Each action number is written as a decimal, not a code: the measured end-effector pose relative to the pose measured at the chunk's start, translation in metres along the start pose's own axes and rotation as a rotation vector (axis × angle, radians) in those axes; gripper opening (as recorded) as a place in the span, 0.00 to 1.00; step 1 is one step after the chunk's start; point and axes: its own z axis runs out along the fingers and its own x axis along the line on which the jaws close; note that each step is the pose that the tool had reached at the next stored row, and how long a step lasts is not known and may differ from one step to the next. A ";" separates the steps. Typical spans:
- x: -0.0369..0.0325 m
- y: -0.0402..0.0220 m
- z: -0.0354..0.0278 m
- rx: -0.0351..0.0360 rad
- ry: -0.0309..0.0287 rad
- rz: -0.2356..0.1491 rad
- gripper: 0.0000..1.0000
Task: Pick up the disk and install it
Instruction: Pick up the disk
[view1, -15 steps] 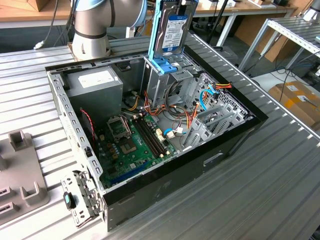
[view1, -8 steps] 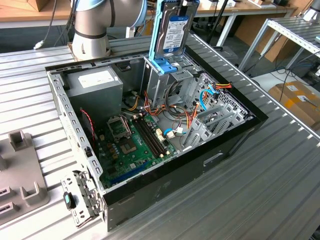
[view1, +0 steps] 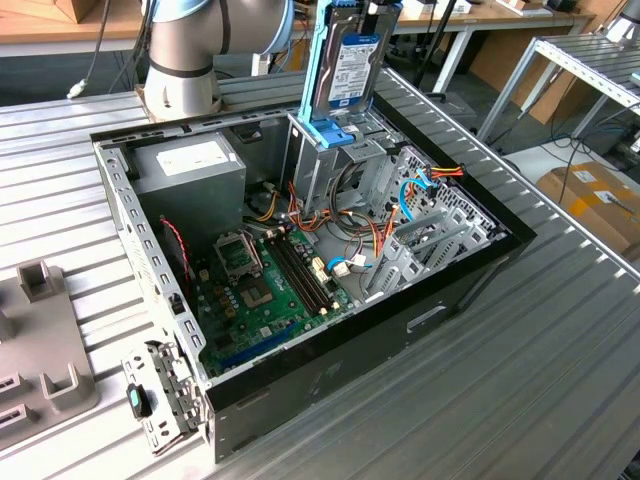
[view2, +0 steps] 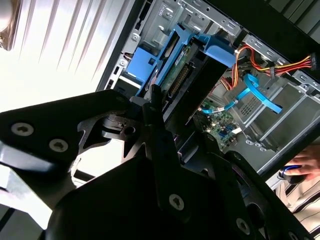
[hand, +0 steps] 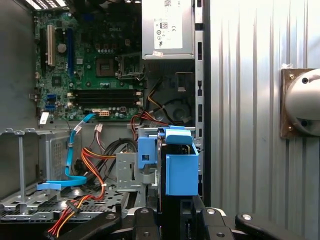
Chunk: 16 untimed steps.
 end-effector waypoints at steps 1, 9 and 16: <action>0.0010 0.0000 0.0000 0.0001 0.0000 0.000 0.35; 0.0095 -0.0001 0.0001 0.0000 0.0000 0.000 0.35; 0.0174 -0.0002 0.0002 0.0000 0.0000 0.000 0.35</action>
